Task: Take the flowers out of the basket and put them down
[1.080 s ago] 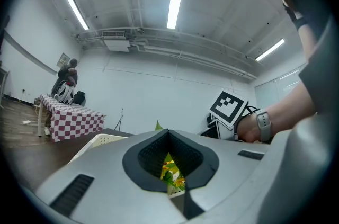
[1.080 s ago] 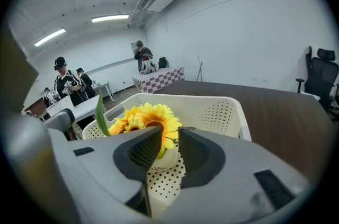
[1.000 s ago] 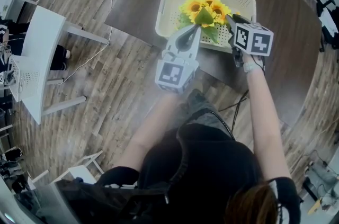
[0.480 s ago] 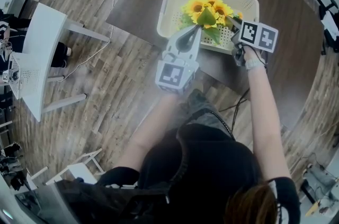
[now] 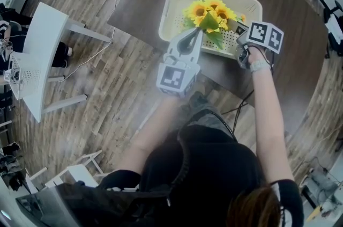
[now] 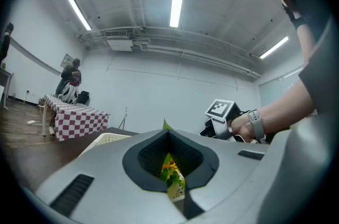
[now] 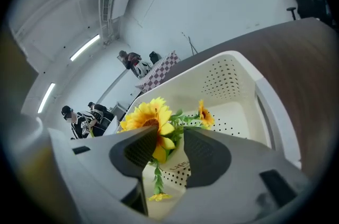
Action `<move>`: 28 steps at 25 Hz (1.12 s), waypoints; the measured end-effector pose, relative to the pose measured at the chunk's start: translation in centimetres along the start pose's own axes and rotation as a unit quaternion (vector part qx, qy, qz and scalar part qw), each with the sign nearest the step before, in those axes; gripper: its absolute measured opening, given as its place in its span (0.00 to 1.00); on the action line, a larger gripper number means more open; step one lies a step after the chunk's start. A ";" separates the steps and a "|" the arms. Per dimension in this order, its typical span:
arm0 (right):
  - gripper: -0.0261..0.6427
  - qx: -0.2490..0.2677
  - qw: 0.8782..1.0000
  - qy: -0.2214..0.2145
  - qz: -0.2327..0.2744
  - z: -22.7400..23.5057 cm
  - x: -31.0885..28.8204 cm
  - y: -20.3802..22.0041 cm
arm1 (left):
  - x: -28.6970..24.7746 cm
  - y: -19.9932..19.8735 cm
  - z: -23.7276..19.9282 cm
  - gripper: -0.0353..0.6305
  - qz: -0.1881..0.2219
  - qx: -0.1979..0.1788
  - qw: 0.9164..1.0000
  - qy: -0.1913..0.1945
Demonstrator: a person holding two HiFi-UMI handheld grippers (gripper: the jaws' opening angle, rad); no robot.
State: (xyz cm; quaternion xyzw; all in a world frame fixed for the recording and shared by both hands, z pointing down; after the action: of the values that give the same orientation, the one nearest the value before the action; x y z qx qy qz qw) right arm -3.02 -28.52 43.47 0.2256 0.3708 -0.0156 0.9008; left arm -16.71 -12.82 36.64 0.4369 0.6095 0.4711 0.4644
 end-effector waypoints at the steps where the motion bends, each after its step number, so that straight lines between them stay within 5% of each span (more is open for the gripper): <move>1: 0.29 -0.004 1.000 -0.007 -0.003 0.0 -0.1 0.0 | -0.1 0.0 0.1 0.06 -0.001 0.000 1.000 -0.001; 13: 0.05 -0.018 0.997 -0.070 0.025 -0.5 -0.4 -0.3 | -0.3 0.4 0.2 0.06 -0.009 -0.006 1.000 -0.006; 28: 0.04 -0.071 0.979 -0.169 0.086 0.0 0.6 -1.2 | -0.7 1.1 0.1 0.06 -0.031 -0.001 0.999 -0.024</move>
State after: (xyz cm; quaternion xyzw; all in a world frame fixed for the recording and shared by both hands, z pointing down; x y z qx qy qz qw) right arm -2.77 -29.51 42.59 0.1862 0.1925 0.0498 0.9622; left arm -16.39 -13.27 37.79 0.4291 0.6109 0.4461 0.4937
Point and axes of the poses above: the fingertips, and each gripper's own axes: x backward along the fingers, z to its right, y out of its underside, the point moved 6 cm from there along x, backward along the fingers, and after that the axes turned 11 degrees about -z, right-handed, at the moved point
